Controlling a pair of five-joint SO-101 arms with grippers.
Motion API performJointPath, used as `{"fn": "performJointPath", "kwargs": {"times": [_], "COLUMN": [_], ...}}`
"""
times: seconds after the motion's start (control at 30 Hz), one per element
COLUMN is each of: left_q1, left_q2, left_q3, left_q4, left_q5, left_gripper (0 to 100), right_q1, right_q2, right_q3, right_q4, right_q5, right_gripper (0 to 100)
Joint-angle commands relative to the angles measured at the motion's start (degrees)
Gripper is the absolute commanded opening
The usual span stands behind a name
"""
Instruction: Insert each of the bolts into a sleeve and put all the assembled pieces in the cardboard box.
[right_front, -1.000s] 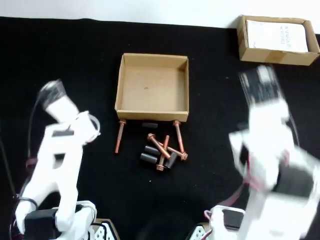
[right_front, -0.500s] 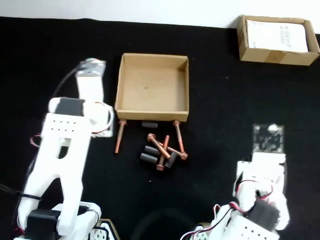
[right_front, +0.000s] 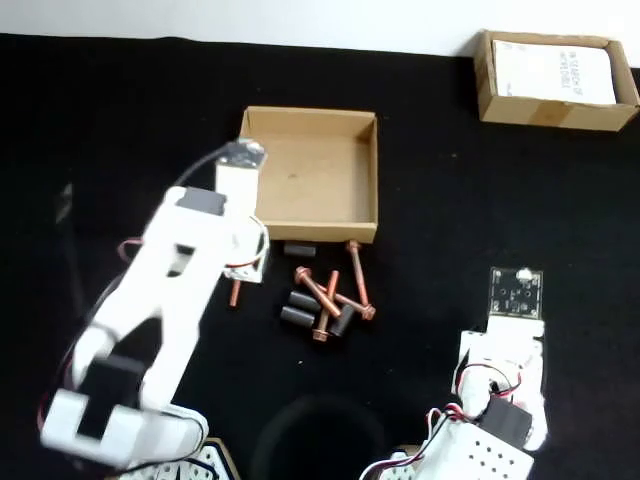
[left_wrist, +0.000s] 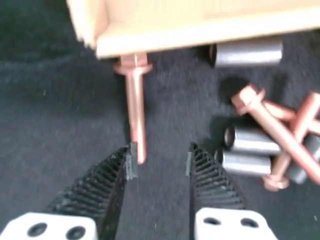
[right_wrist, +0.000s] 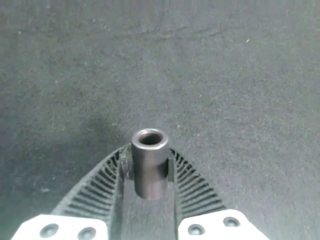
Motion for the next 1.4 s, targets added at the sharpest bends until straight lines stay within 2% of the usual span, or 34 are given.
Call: {"fn": "performJointPath", "kwargs": {"times": [0.0,0.23,0.4,0.57,0.63,0.73,0.87,1.03,1.23,1.37], "left_q1": [-0.22,-2.86,-2.59,-2.86,-2.86,-2.86,-2.86,-0.66,5.85,9.98], "left_q2": [3.65,13.93,21.85,23.52,23.60,23.52,22.90,16.40,2.42,-9.71], "left_q3": [-5.41,-13.23,-13.76,-16.57,-17.10,-18.59,-20.70,-26.95,-32.57,-32.57], "left_q4": [-1.58,-1.32,-1.58,-1.49,-1.76,-2.90,-2.37,8.62,20.22,22.59], "left_q5": [-0.53,-0.70,-6.15,-6.24,-6.24,-6.33,-6.24,-6.15,-5.98,-5.89], "left_gripper": [17,17,17,17,13,0,1,1,1,1], "right_q1": [-0.13,-1.27,-1.19,-1.19,-1.19,-0.92,-1.19,-0.75,-1.36,-5.49], "right_q2": [-1.71,-4.18,-4.44,-4.44,-4.44,-4.44,-4.44,-4.44,-3.82,-3.56], "right_q3": [0.84,3.21,3.30,4.53,5.14,4.97,4.88,1.63,-18.59,-32.48], "right_q4": [-1.10,-1.01,-1.01,-1.27,-1.27,-1.19,-1.19,-0.92,2.33,2.86], "right_q5": [-0.44,-0.44,-0.44,-0.44,-0.44,-0.44,-0.44,-0.53,-0.88,-9.49], "right_gripper": [0.8,0.8,0.8,0.8,0.8,0.8,0.8,0.8,0.8,0.8]}}
